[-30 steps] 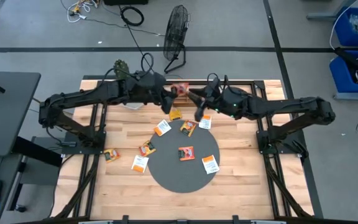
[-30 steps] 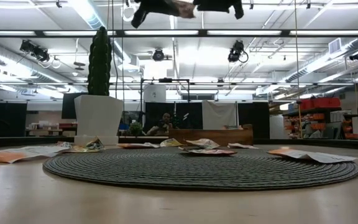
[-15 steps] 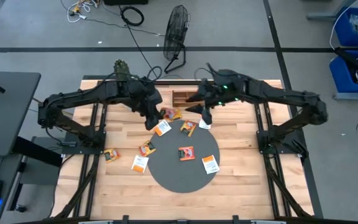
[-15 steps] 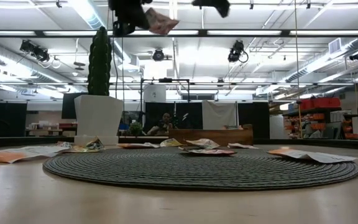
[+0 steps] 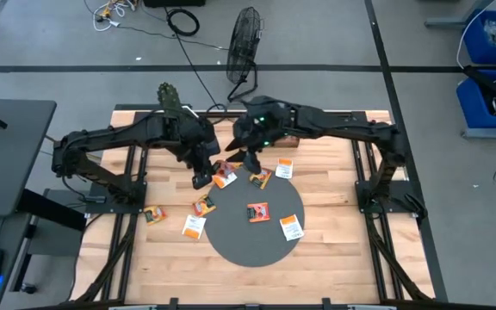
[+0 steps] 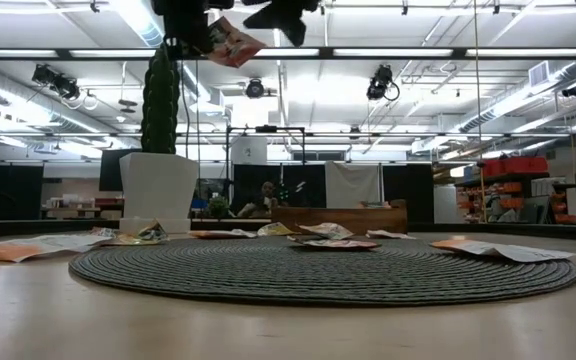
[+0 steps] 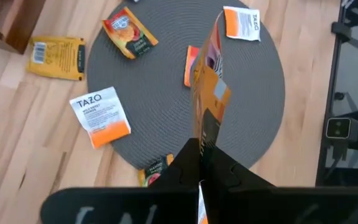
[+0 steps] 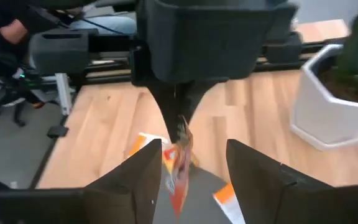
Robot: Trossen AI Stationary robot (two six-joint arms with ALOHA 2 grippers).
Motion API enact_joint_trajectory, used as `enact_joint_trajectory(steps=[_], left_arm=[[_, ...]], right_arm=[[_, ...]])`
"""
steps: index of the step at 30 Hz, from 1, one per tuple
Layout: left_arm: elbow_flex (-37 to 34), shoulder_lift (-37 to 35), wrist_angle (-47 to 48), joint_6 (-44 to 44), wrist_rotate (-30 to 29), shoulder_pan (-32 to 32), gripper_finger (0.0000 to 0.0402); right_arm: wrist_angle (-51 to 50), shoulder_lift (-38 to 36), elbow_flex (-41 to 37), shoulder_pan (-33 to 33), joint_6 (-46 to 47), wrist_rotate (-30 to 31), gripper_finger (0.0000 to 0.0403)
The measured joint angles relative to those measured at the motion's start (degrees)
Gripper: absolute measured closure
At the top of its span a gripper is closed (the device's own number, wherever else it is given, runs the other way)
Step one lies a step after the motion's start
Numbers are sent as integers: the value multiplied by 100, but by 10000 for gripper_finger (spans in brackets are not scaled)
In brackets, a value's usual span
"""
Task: Pick & Place Tea
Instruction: Put the yellow tea bag into the right section of the wooden organizer
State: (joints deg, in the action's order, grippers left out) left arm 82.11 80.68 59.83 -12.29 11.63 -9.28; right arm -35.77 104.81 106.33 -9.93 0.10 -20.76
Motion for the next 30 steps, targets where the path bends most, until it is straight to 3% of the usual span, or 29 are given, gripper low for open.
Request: enact_joint_trajectory(steps=[19, 23, 28, 30], left_arm=[[0, -2, -55, 163, -36, 51, 401], [0, -2, -61, 217, -36, 53, 401], [0, -2, -66, 250, -89, 53, 400], [2, -2, -69, 250, -92, 51, 400]], right_arm=[[697, 452, -24, 119, 487, -229, 227], [650, 472, -33, 120, 429, -225, 277], [611, 470, -33, 113, 219, -225, 386], [617, 470, -33, 113, 178, -227, 392]])
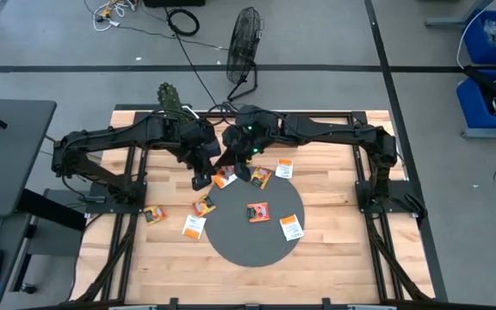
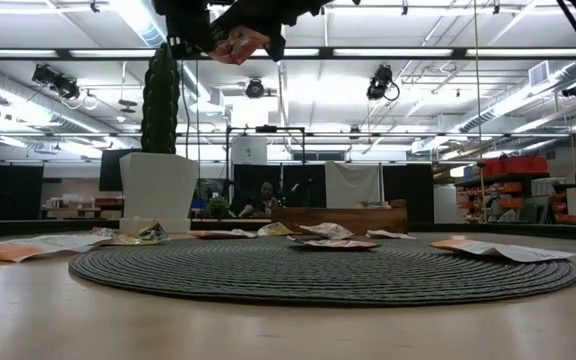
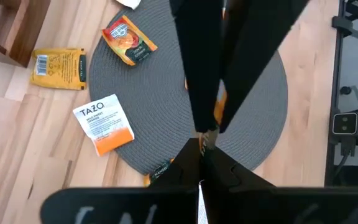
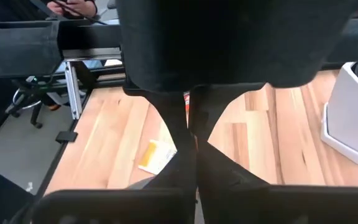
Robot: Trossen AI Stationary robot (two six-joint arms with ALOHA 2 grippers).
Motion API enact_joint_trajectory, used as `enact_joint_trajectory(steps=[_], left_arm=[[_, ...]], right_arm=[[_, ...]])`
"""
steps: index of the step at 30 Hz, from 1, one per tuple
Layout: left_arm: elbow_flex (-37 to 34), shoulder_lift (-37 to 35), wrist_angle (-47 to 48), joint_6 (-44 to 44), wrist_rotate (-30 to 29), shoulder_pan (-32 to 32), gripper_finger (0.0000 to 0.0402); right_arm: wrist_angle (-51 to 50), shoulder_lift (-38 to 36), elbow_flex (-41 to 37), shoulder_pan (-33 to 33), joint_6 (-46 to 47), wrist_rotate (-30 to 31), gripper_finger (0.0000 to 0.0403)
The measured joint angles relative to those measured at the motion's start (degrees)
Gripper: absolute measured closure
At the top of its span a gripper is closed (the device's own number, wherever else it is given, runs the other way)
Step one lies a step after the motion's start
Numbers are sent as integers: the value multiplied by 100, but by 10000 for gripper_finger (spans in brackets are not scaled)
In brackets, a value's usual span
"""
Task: Pick & Place Tea
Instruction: Put the yellow tea bag into the right section of the wooden organizer
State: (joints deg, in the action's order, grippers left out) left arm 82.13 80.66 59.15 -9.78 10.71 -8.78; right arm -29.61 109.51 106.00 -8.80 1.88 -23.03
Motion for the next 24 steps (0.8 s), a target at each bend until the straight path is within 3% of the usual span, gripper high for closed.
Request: enact_joint_trajectory(steps=[8, 17, 20, 24], left_arm=[[2, -29, 139, -31, -38, 0, 367], [6, -449, 400, -610, -854, 0, 323], [3, -613, 357, -683, -1054, 0, 323], [4, -794, 265, -761, -1235, 2, 327]], right_arm=[[-41, -113, 0, -61, -239, 280, 401], [-751, -954, -31, -821, -870, 758, 402], [-598, -1382, -366, -1155, -998, 758, 402], [46, -2036, -1387, -1528, -991, 717, 403]])
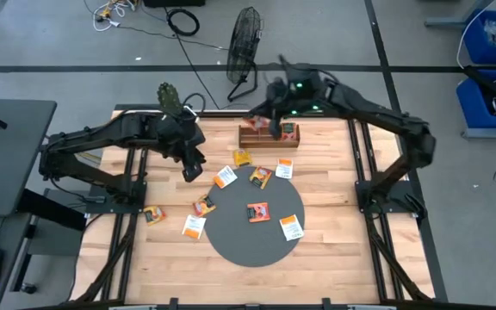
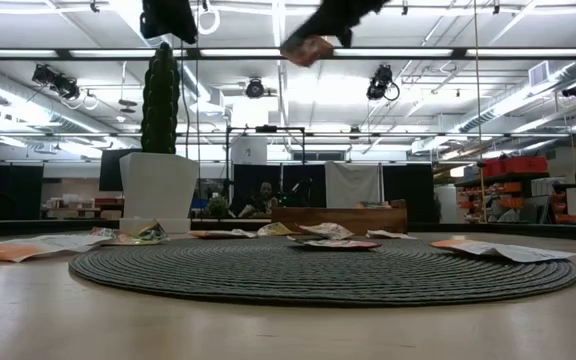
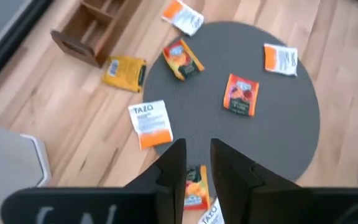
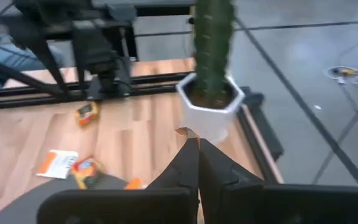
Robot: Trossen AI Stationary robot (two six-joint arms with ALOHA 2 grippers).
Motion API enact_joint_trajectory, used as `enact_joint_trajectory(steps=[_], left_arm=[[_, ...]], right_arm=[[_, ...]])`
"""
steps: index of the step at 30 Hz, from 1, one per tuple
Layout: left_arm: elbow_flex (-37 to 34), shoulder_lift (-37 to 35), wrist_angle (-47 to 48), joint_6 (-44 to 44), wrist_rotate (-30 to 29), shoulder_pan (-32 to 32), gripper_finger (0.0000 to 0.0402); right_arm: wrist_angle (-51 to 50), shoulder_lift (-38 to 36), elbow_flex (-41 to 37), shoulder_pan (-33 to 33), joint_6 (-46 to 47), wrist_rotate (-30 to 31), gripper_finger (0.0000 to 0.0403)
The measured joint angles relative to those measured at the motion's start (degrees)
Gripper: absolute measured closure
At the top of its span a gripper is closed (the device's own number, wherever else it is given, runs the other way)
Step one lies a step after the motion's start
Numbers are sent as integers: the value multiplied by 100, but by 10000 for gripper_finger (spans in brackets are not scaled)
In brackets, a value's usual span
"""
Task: Pick & Place Tea
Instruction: Put the yellow tea bag into the right section of the wooden organizer
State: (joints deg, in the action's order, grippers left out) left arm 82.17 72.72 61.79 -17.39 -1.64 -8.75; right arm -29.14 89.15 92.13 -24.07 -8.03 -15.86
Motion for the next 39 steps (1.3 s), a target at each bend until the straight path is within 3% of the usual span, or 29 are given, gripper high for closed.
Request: enact_joint_trajectory(steps=[10, 14, 19, 22, 29, 39], left_arm=[[-4, -48, -468, 52, -130, -7, 330], [-4, -34, -850, 45, -134, -7, 330], [-4, -34, -1217, 2, -132, -7, 330], [-4, -34, -1371, 0, -132, -4, 330], [-4, -34, -1867, 2, -130, -7, 330], [-4, -34, -2333, 0, -128, -7, 330]], right_arm=[[3233, -1465, -3438, -774, 55, -505, 403], [4527, -1577, -4603, -1156, 574, -752, 403], [5408, -1579, -5612, -1635, 715, -759, 403], [5753, -1579, -5977, -1989, 714, -877, 403], [6111, -1292, -6232, -2846, 824, -1883, 403], [7249, -97, -6230, -3196, 1321, -2380, 403]])
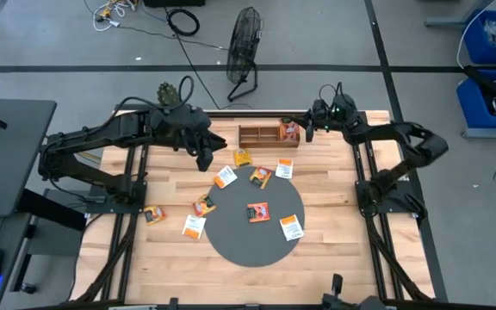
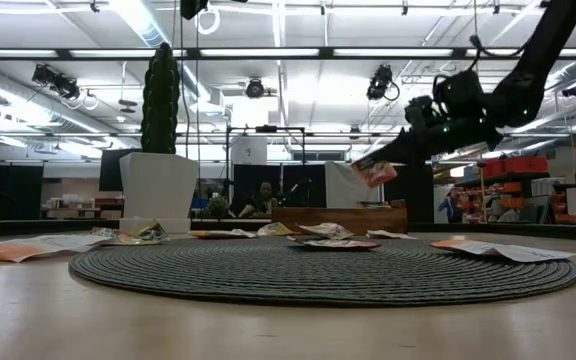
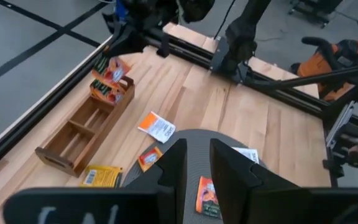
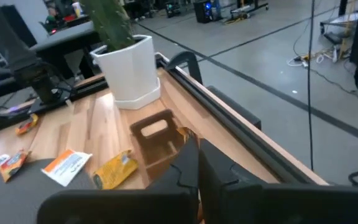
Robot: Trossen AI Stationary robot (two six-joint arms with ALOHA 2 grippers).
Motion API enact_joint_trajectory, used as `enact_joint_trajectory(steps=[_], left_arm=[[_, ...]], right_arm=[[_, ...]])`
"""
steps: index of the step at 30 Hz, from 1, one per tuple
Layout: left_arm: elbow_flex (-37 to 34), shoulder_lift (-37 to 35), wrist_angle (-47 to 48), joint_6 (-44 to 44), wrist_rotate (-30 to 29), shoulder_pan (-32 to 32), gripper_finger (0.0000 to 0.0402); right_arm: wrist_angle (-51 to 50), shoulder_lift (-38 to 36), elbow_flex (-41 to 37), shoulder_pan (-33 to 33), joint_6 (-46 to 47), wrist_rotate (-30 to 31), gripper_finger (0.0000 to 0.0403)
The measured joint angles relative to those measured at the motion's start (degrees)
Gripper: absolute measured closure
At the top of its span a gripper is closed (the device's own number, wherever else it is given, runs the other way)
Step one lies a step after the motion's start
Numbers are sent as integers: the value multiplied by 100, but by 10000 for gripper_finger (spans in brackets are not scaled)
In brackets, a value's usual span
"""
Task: Pick & Place Tea
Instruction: Put the yellow tea bag into the right section of the wooden organizer
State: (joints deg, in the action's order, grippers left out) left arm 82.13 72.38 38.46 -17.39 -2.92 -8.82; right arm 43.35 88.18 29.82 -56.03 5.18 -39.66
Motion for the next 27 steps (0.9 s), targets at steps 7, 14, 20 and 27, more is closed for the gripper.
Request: enact_joint_trajectory(steps=[7, 14, 20, 27], left_arm=[[0, 2, -86, -150, 0, 0, 330], [0, 2, -99, -146, 0, 0, 330], [0, 2, -99, -146, 0, 0, 330], [0, 4, -99, -140, 0, 0, 330]], right_arm=[[586, 629, 0, -41, 334, 10, 403], [688, 911, 2, -41, 314, 218, 403], [637, 918, 2, -41, 188, 318, 403], [266, 918, 4, -37, 276, 449, 400]])
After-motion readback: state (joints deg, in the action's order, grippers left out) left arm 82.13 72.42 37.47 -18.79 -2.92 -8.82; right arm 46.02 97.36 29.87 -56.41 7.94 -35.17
